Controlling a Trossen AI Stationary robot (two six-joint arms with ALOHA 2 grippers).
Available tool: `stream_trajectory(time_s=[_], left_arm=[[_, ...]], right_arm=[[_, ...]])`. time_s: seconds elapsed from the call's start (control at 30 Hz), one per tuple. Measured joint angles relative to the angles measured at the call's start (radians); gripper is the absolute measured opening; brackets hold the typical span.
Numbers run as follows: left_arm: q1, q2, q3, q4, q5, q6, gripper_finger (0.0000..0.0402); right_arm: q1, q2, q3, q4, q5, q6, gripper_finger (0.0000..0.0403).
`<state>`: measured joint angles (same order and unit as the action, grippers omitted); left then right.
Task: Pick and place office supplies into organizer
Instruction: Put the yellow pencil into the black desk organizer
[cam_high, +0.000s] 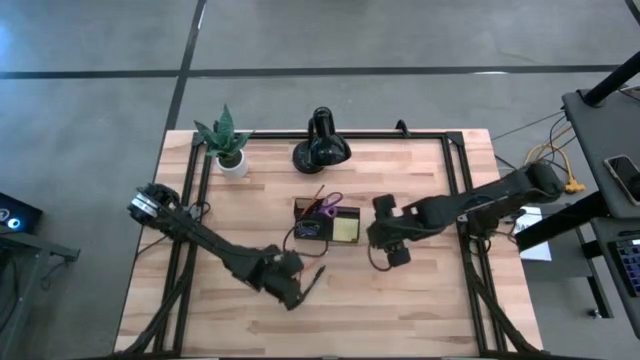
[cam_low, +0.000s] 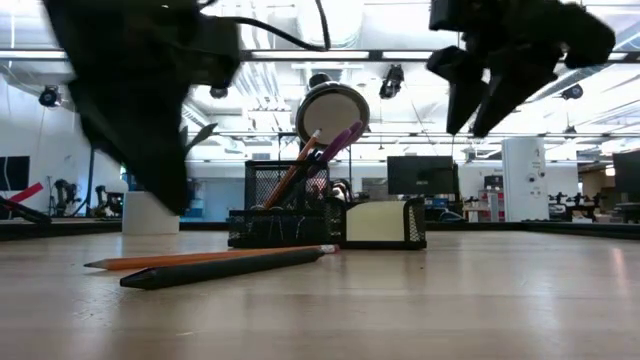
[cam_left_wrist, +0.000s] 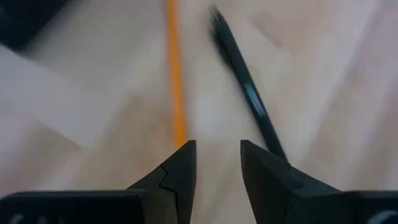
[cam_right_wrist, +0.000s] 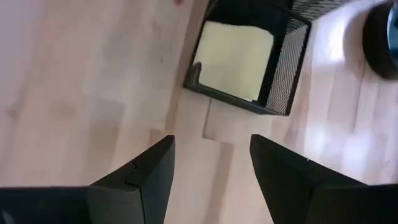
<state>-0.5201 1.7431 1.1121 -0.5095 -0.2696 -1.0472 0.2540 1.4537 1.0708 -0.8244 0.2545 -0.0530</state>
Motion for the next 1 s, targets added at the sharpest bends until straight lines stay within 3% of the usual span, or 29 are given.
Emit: stream_trajectory(time_s=[0.17, 0.3, 0.4, 0.57, 0.63, 0.83, 1.0], left_arm=[[-0.096, -0.022, -0.005, 0.003, 0.029, -0.142, 0.01], [-0.148, -0.024, -0.01, -0.016, 0.009, -0.244, 0.0076], [-0.158, -0.024, -0.015, -0.065, -0.037, -0.327, 0.0051], [-0.169, -0.024, -0.024, -0.123, -0.072, -0.361, 0.0031], [-0.171, -0.024, -0.033, -0.128, -0.072, -0.361, 0.003], [-0.174, -0.024, -0.054, -0.123, -0.179, -0.426, 0.003], [-0.188, -0.024, -0.071, -0.053, -0.176, -0.436, 0.0026]], right_arm=[[0.003, -0.014, -0.041, 0.124, -0.106, 0.184, 0.0201], [0.0, 0.032, -0.043, 0.243, -0.118, 0.212, 0.0193], [-0.002, 0.09, -0.012, 0.253, -0.132, 0.111, 0.0169], [0.016, 0.199, 0.042, 0.265, -0.133, -0.278, 0.0136], [0.016, 0.248, 0.066, 0.258, -0.136, -0.365, 0.0134], [0.006, 0.394, 0.178, 0.262, -0.132, -0.469, 0.0151], [-0.001, 0.468, 0.279, 0.247, -0.132, -0.472, 0.0159]])
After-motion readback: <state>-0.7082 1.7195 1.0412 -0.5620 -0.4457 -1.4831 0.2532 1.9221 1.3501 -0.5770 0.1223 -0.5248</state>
